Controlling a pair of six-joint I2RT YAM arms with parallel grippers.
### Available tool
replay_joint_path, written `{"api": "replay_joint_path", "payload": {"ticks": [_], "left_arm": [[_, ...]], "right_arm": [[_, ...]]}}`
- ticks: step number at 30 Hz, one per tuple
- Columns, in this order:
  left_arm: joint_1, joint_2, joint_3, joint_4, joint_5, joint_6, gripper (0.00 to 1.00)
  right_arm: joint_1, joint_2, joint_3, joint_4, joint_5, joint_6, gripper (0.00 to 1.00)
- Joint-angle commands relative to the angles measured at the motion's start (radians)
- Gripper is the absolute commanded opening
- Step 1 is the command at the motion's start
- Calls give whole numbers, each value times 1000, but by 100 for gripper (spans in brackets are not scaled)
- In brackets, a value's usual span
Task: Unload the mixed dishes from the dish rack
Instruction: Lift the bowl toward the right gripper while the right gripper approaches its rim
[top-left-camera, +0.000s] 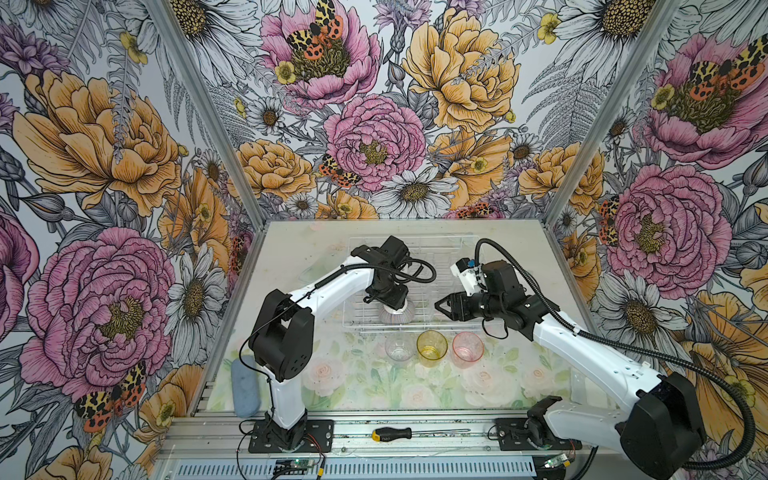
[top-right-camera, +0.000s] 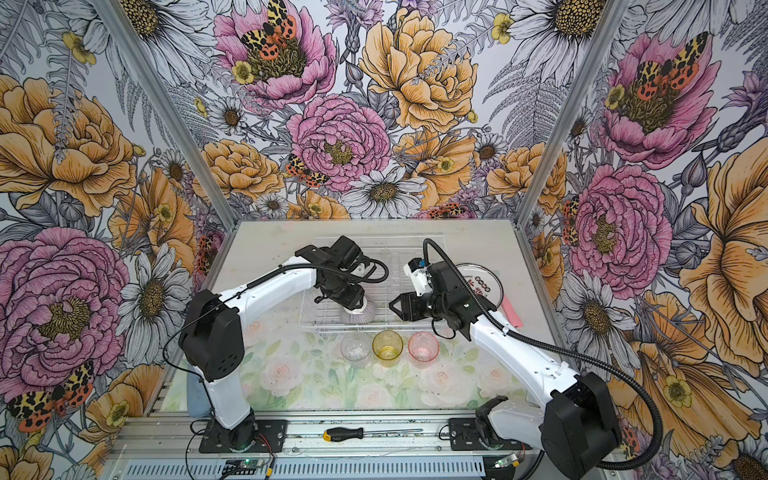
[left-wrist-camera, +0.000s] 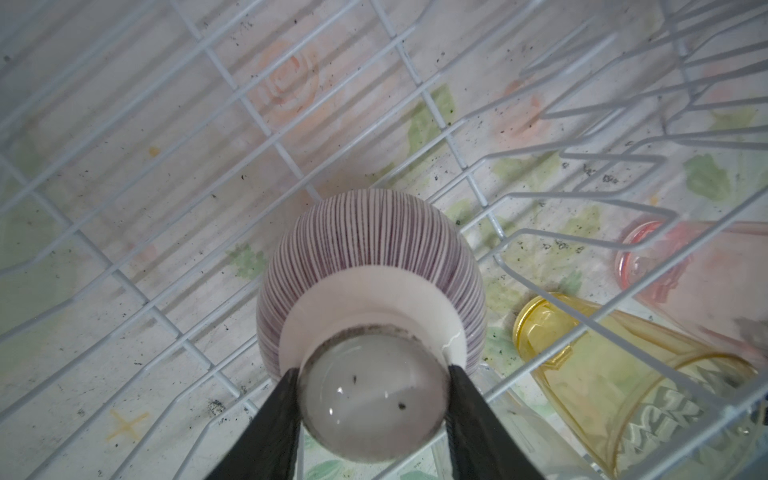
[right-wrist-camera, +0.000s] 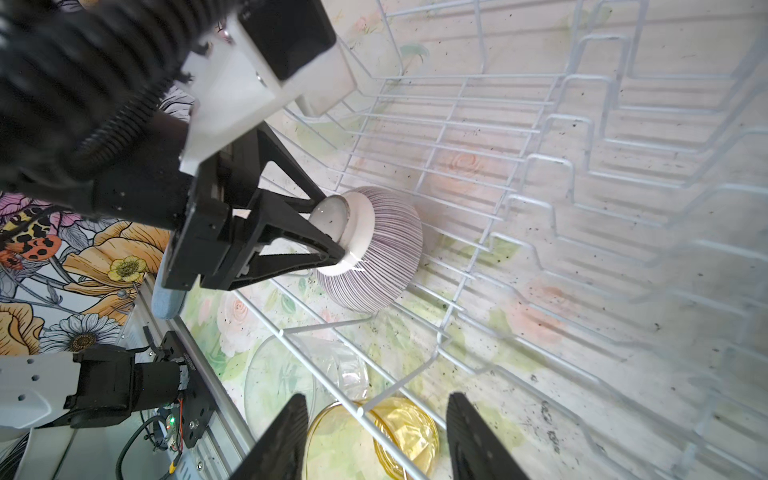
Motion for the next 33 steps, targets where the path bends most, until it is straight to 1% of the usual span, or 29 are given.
{"api": "replay_joint_path", "payload": {"ticks": [1,17,22,33], "left_arm": [[18,-59,-3,51,64,-6,39],[68,-126,-46,113,190,-21,39],[80,-139,-58,135,229,-27,39],[98,-167,-66,159,276,-38,39]], "right_arm": [[-9,16,-10,82,-52,32,56],[-11,62,-70,254,-167,98,56],[-12,73,-87,290,-187,112,56],[-15,95,-128,400,-236,155,56]]}}
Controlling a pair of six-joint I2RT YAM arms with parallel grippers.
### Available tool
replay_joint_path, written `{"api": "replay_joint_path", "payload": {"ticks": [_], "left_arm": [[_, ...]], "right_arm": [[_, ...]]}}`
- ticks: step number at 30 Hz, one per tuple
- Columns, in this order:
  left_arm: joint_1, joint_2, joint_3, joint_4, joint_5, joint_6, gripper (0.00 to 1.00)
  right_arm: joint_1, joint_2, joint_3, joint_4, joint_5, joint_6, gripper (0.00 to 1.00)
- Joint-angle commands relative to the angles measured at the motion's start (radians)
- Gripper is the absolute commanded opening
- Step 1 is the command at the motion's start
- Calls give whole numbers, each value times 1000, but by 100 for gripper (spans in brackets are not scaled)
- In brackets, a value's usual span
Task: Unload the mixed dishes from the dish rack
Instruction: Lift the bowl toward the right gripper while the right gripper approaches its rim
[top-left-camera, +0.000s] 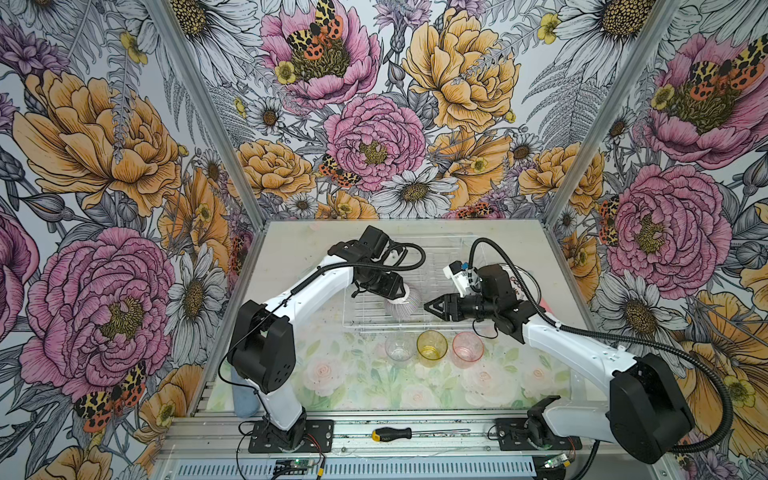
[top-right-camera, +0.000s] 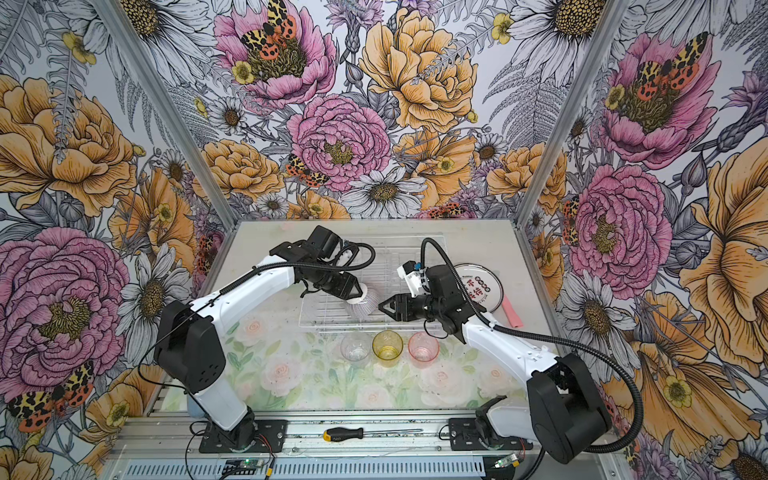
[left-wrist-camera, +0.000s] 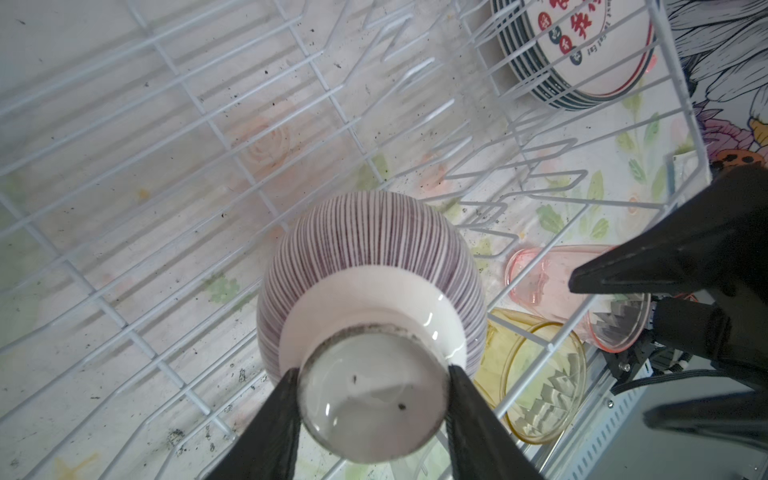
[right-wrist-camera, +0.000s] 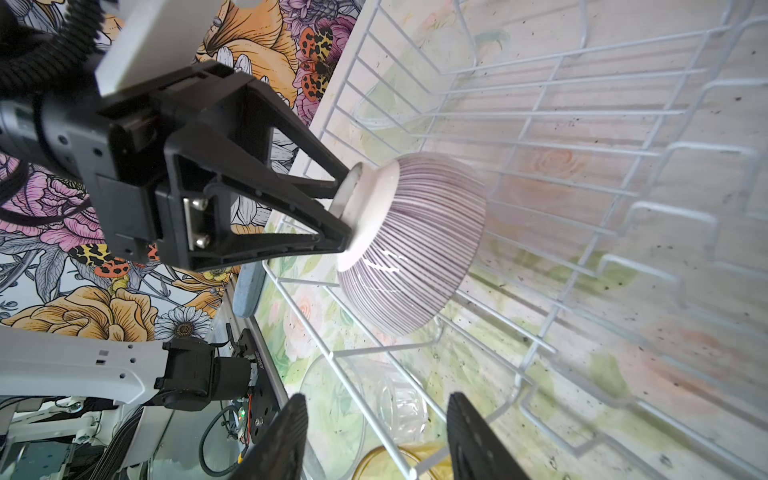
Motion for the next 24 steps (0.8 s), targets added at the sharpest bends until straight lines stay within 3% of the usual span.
{"api": "replay_joint_path", "payload": {"ticks": [1,24], "left_arm": [[11,-57,-8,59,65,-13,39],[52,-112,-54,170,264,-60,39]], "right_arm": [[-7,17,-17,81,-34,24,56],[-7,27,-74,287,-101,115,56]]}}
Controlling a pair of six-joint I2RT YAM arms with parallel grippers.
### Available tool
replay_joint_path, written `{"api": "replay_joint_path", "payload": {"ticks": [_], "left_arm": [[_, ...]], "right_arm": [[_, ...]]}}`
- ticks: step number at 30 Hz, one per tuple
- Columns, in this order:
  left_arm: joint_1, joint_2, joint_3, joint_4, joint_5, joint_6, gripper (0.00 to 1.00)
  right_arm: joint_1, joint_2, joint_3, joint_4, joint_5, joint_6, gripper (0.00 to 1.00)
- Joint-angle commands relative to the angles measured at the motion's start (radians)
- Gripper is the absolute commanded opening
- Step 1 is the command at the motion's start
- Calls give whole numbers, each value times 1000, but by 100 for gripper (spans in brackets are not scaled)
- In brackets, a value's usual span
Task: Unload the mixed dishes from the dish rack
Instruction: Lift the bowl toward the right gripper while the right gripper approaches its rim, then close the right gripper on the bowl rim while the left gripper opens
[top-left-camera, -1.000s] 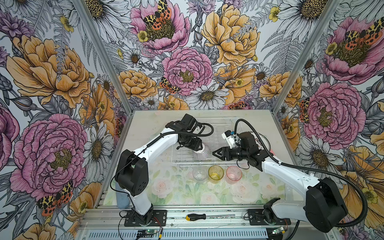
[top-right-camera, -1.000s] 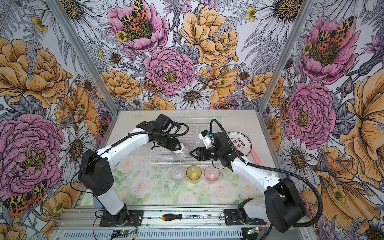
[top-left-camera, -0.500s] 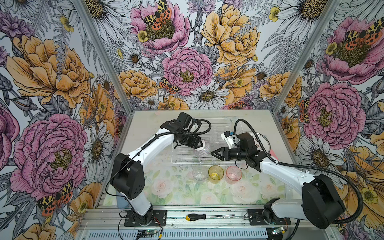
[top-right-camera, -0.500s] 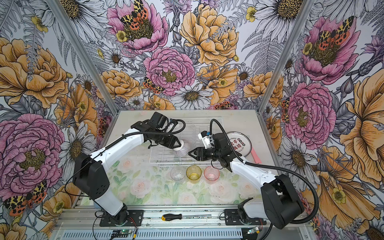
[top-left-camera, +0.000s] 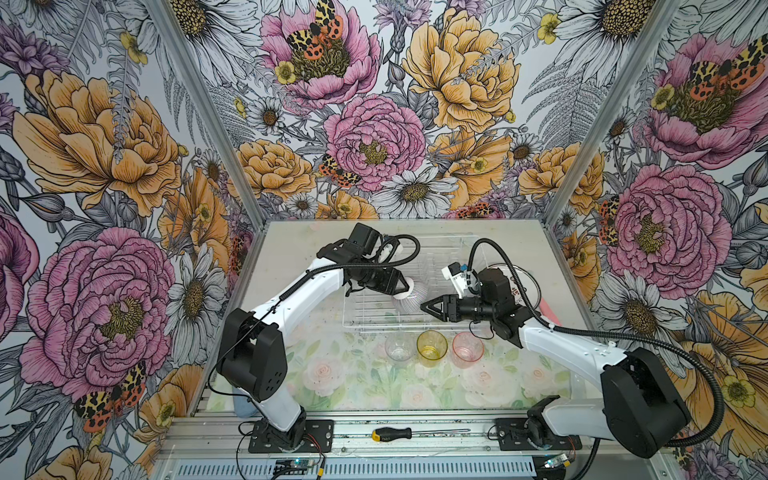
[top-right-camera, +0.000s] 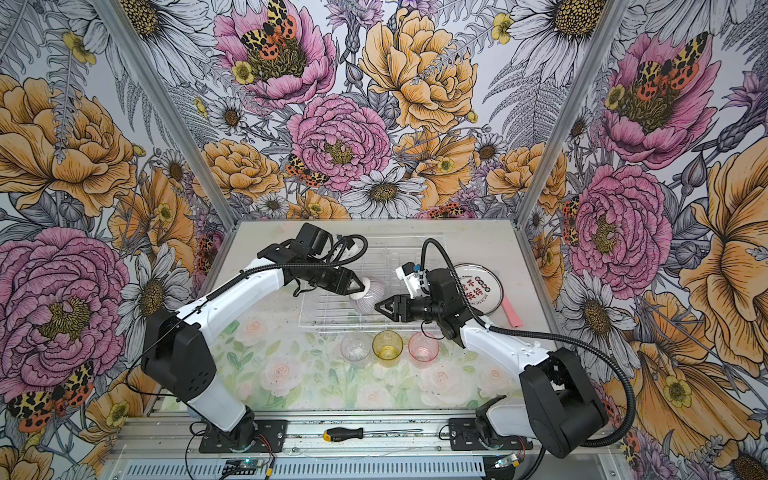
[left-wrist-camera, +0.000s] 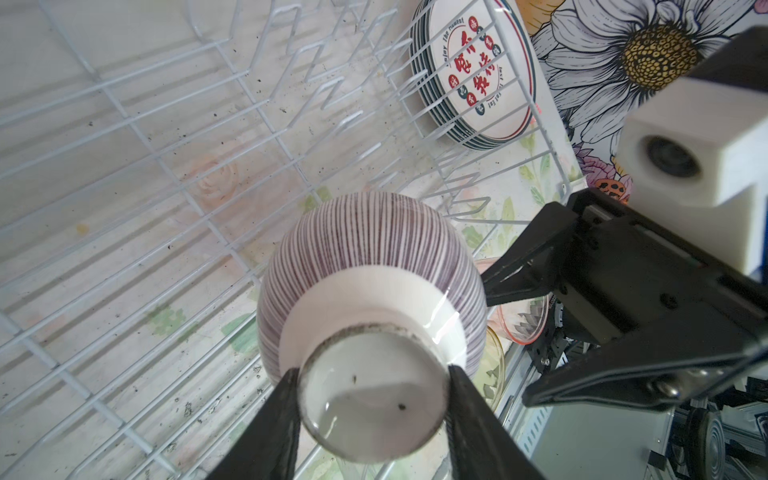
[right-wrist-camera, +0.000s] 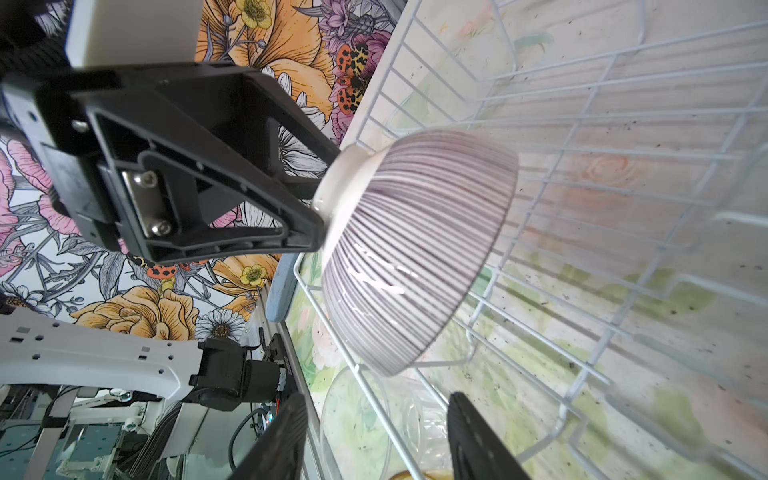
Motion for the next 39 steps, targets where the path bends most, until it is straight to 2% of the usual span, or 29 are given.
{"api": "replay_joint_path", "payload": {"ticks": [1,13,23,31,39], "left_arm": [[12,-52,-2,74,83,-15,39],[19,-66,-16,139,191,-45,39],[23,-74,-39,195,242,-76,39],[30,-95,-67,239,269,-96,39],[33,-98,-77,241,278,-96,40]], "right_arm": [[-8,6,-7,89,-25,25,56],[-8,16,-18,206,-46,75,56],[-11,20,-33,383,-59,155,55],[-12,88,-61,605,-86,280,48],[-12,129,-64,730,-97,352,31]]}}
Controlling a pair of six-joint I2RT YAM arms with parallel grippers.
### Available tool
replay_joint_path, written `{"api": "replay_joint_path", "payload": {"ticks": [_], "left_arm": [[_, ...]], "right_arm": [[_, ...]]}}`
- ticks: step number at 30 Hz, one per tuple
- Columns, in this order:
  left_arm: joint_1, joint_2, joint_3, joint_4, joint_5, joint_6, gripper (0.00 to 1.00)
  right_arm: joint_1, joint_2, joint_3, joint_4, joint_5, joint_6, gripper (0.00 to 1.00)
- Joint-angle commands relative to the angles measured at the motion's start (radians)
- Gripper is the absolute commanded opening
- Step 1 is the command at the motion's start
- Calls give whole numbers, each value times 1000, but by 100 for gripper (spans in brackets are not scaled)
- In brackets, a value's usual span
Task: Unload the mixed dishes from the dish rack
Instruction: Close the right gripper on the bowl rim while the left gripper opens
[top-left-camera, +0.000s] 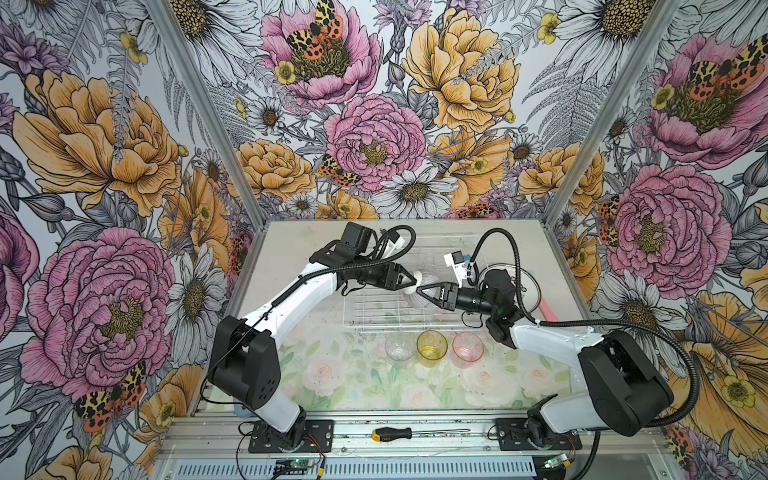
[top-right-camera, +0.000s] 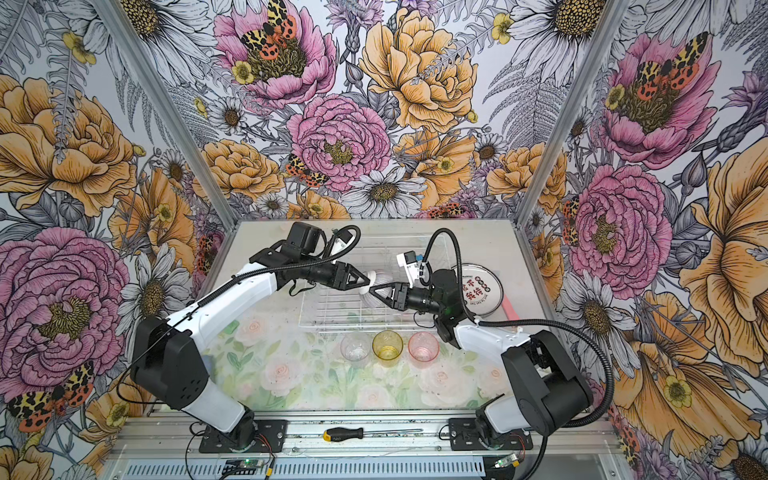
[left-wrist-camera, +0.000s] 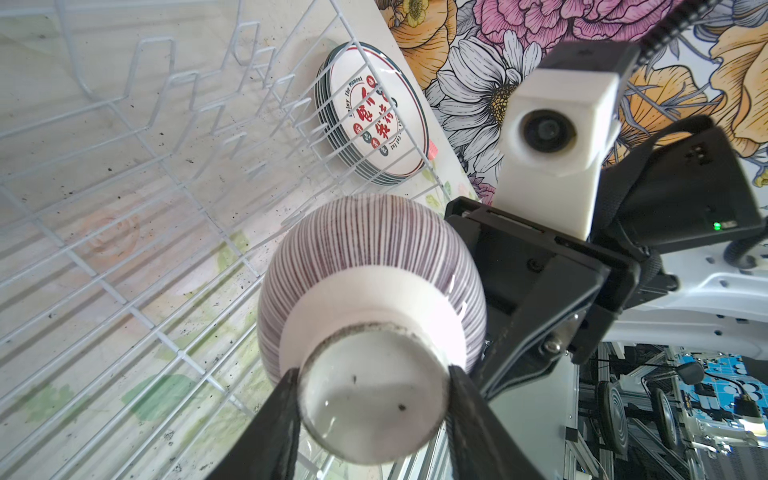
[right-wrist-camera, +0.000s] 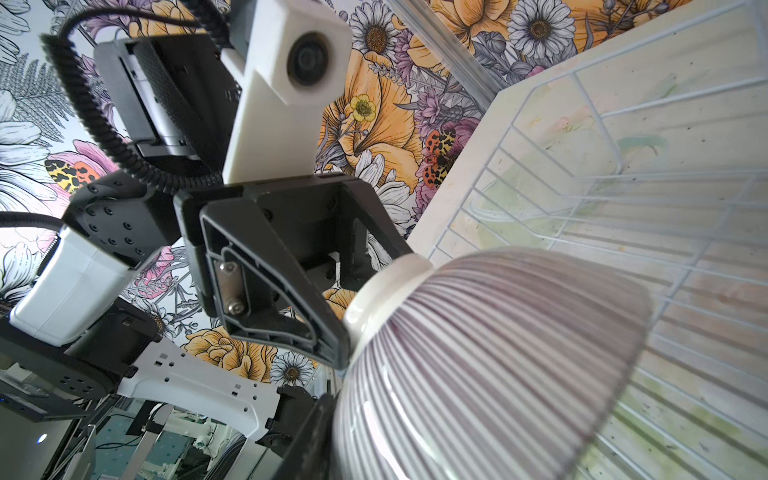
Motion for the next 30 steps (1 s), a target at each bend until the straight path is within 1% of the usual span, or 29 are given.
{"api": "replay_joint_path", "payload": {"ticks": [1,3,6,11,12,15,16,17,19,21,23,27,30], "left_arm": [[8,-42,-5,60,50,-9,39],[10,-42,-6,60,51,-8,39],[10,-40,-8,60,51,-7,39],[13,-43,-13,60,53,-6,40],[13,-45,-14,59,52,-6,40],[15,-49,-19,60,45,-5,40],[16,-51,-22,60,40,-5,43],[17,-53,-25,60,31,-5,47],[23,-61,-31,59,5,-9,59],[35,-73,-39,58,-24,-18,69],[50,-87,-50,60,-45,-25,72],[79,-131,-72,59,-96,-38,74],[87,-173,-87,45,-167,-34,74]], "right_arm": [[-6,14,-2,122,-16,40,29],[-6,22,-1,141,-20,52,24],[-6,36,2,167,-25,68,13],[-5,49,7,187,-29,83,6],[-7,49,9,186,-29,83,3],[-5,45,11,180,-34,81,0],[-6,43,11,175,-33,77,0],[-6,40,12,169,-34,74,0],[-6,33,16,147,-34,62,0],[-6,21,26,103,-34,39,0],[-6,6,37,44,-34,8,0],[-5,-45,81,-139,-24,-92,0],[-2,-89,120,-294,-9,-177,0]]}}
